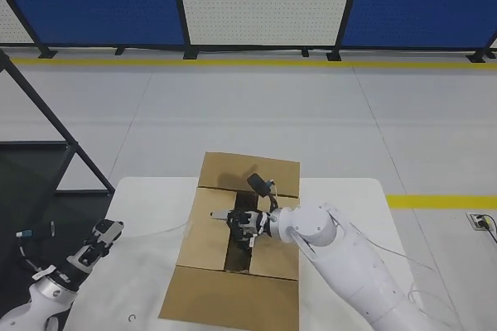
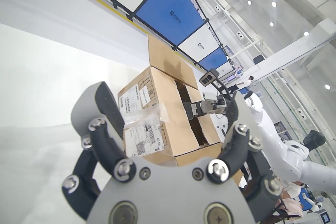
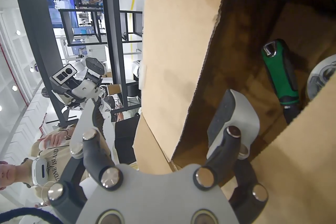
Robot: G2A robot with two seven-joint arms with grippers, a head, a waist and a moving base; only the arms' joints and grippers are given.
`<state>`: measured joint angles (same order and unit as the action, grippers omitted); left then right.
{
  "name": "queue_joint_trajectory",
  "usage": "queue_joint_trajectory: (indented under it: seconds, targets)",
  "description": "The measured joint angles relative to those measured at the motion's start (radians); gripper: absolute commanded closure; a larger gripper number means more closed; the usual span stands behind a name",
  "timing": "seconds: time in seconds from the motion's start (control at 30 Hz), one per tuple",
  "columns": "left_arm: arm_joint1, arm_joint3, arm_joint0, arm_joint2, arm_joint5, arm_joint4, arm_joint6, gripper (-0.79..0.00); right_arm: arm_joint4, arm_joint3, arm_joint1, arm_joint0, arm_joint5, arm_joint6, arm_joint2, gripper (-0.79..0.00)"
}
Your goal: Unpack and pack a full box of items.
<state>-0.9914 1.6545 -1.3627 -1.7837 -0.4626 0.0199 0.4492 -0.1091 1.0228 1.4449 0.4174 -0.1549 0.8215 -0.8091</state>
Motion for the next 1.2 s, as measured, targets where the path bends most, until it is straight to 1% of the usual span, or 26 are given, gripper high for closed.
queue_joint_trajectory:
  seconds: [0.2,0.4,0.53,0.83,1.03,1.2]
  targets:
    - [0.000,-0.001,0.000,-0.004,0.013,-0.004,-0.001,-0.785,-0.067,-0.059,0.027,-0.019,0.051,-0.004,0.014,-0.785]
    - [-0.001,0.001,0.000,-0.001,0.014,-0.010,0.002,-0.785,-0.122,-0.080,0.038,-0.027,0.107,-0.009,-0.004,-0.785]
    - [-0.001,0.002,0.001,0.003,0.012,-0.012,0.003,-0.785,-0.142,-0.068,0.042,-0.024,0.127,-0.009,-0.016,-0.785]
    - [-0.003,-0.004,0.001,0.004,0.026,-0.016,-0.005,-0.785,-0.222,0.003,0.057,-0.013,0.176,-0.059,-0.047,-0.785]
    - [-0.004,-0.007,-0.006,0.001,0.039,-0.018,-0.022,-0.785,-0.266,0.006,0.091,-0.039,0.183,-0.117,-0.009,-0.785]
    - [-0.005,-0.005,-0.016,-0.005,0.042,-0.018,-0.030,-0.785,-0.305,-0.058,0.137,-0.079,0.198,-0.159,0.052,-0.785]
